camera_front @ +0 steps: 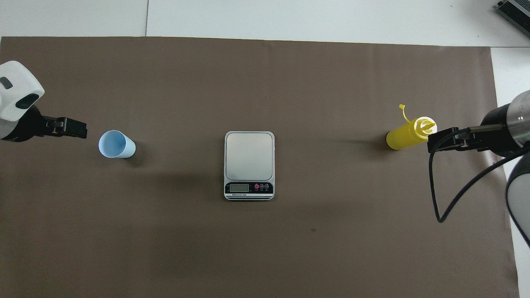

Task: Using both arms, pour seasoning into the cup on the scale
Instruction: 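Reach the left gripper to the blue cup and grasp it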

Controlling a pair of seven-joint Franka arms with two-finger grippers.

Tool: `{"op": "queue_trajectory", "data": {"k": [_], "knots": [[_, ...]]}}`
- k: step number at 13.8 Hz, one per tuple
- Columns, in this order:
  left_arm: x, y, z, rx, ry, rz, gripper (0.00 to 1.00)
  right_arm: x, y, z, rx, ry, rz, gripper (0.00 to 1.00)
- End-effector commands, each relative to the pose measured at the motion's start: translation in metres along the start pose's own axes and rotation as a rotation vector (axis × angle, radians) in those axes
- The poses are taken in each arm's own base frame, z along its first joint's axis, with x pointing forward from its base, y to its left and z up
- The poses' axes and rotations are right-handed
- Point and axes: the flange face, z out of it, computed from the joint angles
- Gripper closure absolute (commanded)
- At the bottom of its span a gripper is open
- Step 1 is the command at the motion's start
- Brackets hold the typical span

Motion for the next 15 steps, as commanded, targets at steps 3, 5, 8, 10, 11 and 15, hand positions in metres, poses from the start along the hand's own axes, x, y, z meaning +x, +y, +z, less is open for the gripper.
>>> {"op": "queue_trajectory", "data": {"k": [3,5,8,10,11,15], "knots": [[-0.004,-0.014,0.083,-0.012,0.052,-0.126,0.0,0.0,0.004,0.002,0.004,0.0,-0.013,0.0],[-0.008,-0.018,0.105,-0.011,0.088,-0.149,0.0,0.0,0.004,0.002,0.004,0.0,-0.013,0.0],[-0.004,-0.016,0.134,-0.015,0.082,-0.193,0.0,0.0,0.004,0.002,0.004,0.0,-0.013,0.0],[-0.002,-0.009,0.158,-0.02,0.061,-0.238,0.0,0.0,0.004,0.002,0.004,0.0,-0.013,0.0],[-0.002,-0.011,0.166,-0.02,0.053,-0.242,0.0,0.0,0.004,0.002,0.004,0.0,-0.013,0.0],[-0.004,-0.01,0.184,-0.02,0.036,-0.241,0.09,0.0,0.004,0.002,0.004,0.0,-0.013,0.0]]}}
